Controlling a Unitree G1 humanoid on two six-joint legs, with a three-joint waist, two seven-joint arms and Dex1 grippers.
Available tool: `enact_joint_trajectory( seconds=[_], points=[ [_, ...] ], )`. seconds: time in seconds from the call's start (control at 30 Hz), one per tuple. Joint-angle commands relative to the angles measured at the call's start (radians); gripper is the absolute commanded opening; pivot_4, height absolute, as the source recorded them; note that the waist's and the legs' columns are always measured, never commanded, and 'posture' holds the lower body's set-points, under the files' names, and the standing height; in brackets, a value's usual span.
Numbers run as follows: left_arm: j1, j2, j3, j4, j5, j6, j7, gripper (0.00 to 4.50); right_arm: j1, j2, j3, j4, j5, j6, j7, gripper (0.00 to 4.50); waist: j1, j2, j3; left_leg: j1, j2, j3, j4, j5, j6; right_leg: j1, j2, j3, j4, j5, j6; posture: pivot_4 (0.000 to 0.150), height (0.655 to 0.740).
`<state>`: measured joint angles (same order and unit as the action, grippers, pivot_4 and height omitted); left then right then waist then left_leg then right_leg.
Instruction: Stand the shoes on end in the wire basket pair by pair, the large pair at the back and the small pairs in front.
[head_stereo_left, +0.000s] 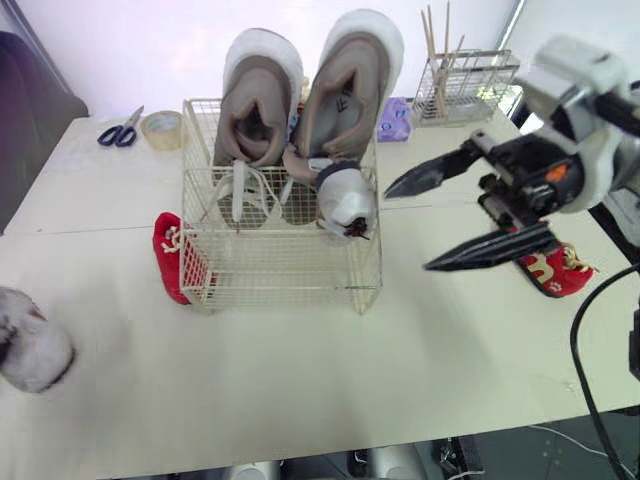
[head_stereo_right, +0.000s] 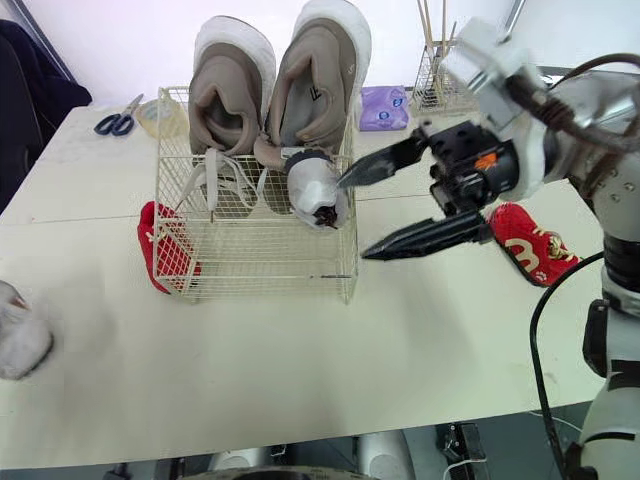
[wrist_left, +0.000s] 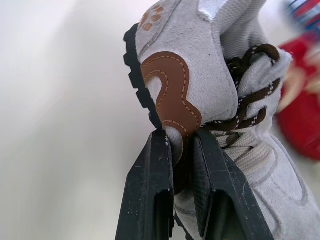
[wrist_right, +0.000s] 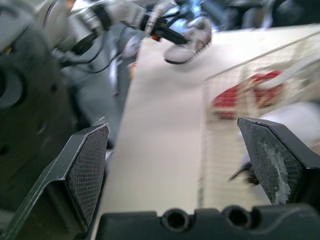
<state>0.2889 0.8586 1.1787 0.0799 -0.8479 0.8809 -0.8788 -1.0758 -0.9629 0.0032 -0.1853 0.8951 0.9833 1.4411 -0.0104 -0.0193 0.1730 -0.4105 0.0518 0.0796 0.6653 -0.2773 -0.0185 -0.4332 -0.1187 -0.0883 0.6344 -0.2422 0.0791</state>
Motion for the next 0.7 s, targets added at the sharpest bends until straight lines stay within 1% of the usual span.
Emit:
enact_joint_trajectory(
  seconds=[0.03,0.07,0.1,0.13,0.17,0.23,0.27,0.3,0.37,0.4,0.5,0.6,0.7],
  points=[
    [-0.071,0.082,0.094,-0.238,-0.141,0.038,0.051,0.01,-0.036,0.021,-0.047,-0.002,0.041,0.017,-0.036,4.50,0.001,0.000,0.000,0.000,0.000,0.000,0.000,0.000,0.000,0.001,0.000,0.000,-0.001,0.000,-0.001,0.150,0.7400],
    [-0.101,0.108,0.088,-0.282,-0.170,0.051,0.069,0.01,-0.039,0.025,-0.044,0.000,0.034,0.013,-0.044,4.50,0.000,0.000,0.000,0.000,-0.001,0.000,0.000,0.000,0.000,0.001,-0.001,0.000,-0.002,0.000,-0.001,0.150,0.7400],
    [-0.169,0.150,0.055,-0.319,-0.213,0.055,0.107,0.01,-0.043,0.030,-0.040,0.011,0.019,0.003,-0.053,4.50,0.000,0.000,0.000,0.000,-0.001,0.000,0.000,0.000,0.000,0.002,-0.001,0.000,-0.002,0.000,-0.001,0.150,0.7400],
    [-0.285,0.190,-0.011,-0.347,-0.269,0.035,0.174,0.01,-0.050,0.035,-0.038,0.028,-0.001,-0.011,-0.069,4.50,0.000,0.000,0.000,0.000,-0.002,0.000,0.000,0.000,0.001,0.003,-0.001,0.001,-0.002,0.000,-0.001,0.150,0.7400],
    [-0.369,0.213,-0.058,-0.363,-0.306,0.022,0.224,0.01,-0.055,0.037,-0.038,0.040,-0.014,-0.020,-0.080,4.50,0.003,0.001,0.000,0.000,-0.002,0.001,0.000,0.000,0.001,0.003,-0.001,0.001,-0.002,0.000,0.000,0.150,0.7400],
    [-0.533,0.229,-0.173,-0.387,-0.360,0.004,0.314,0.01,-0.059,0.039,-0.041,0.053,-0.033,-0.030,-0.101,4.50,-0.001,0.000,0.000,0.000,-0.003,0.000,0.000,0.000,0.001,0.003,0.001,0.000,-0.002,0.001,0.002,0.150,0.7400],
    [-0.624,0.208,-0.257,-0.409,-0.364,-0.028,0.355,0.01,-0.058,0.041,-0.046,0.055,-0.036,-0.029,-0.118,4.50,-0.001,0.002,0.001,0.000,-0.004,0.001,0.000,0.000,0.001,0.004,0.001,0.000,-0.002,0.002,0.002,0.150,0.7400],
    [-0.723,0.159,-0.342,-0.435,-0.399,-0.058,0.405,0.01,-0.052,0.041,-0.056,0.051,-0.036,-0.026,-0.135,4.50,-0.001,0.003,0.000,0.001,-0.004,0.001,0.000,-0.001,0.002,0.004,0.001,0.001,-0.002,0.003,0.004,0.150,0.7400],
    [-0.842,0.073,-0.477,-0.488,-0.381,-0.113,0.453,0.01,-0.040,0.034,-0.077,0.047,-0.030,-0.015,-0.166,4.50,-0.001,0.003,0.000,0.001,-0.005,0.003,0.000,0.000,0.001,0.004,0.002,0.001,-0.002,0.004,0.008,0.150,0.7400],
    [-0.875,0.035,-0.521,-0.505,-0.375,-0.128,0.471,0.01,-0.033,0.026,-0.086,0.048,-0.029,-0.011,-0.178,4.50,-0.001,0.003,0.001,0.001,-0.005,0.004,0.001,0.001,0.000,0.005,0.003,0.001,-0.002,0.005,0.008,0.150,0.7400],
    [-0.902,-0.019,-0.617,-0.536,-0.274,-0.189,0.472,0.01,-0.019,0.009,-0.103,0.060,-0.038,-0.006,-0.210,4.50,-0.007,0.002,0.001,0.001,-0.004,0.007,0.001,0.003,-0.003,0.004,0.005,0.001,-0.002,0.005,0.009,0.150,0.7400],
    [-0.861,-0.085,-0.698,-0.602,-0.149,-0.272,0.496,0.01,0.024,-0.024,-0.151,0.026,-0.006,0.049,-0.259,4.50,-0.001,0.002,0.001,0.001,-0.003,0.007,0.000,0.003,-0.003,0.004,0.006,0.001,-0.002,0.005,0.009,0.150,0.7400],
    [-0.820,-0.141,-0.712,-0.625,-0.095,-0.336,0.497,0.01,0.047,-0.035,-0.177,0.011,0.014,0.071,-0.286,4.50,0.001,0.002,0.001,0.001,-0.003,0.007,0.001,0.002,-0.001,0.004,0.006,0.001,-0.003,0.005,0.009,0.150,0.7400]
  ],
)
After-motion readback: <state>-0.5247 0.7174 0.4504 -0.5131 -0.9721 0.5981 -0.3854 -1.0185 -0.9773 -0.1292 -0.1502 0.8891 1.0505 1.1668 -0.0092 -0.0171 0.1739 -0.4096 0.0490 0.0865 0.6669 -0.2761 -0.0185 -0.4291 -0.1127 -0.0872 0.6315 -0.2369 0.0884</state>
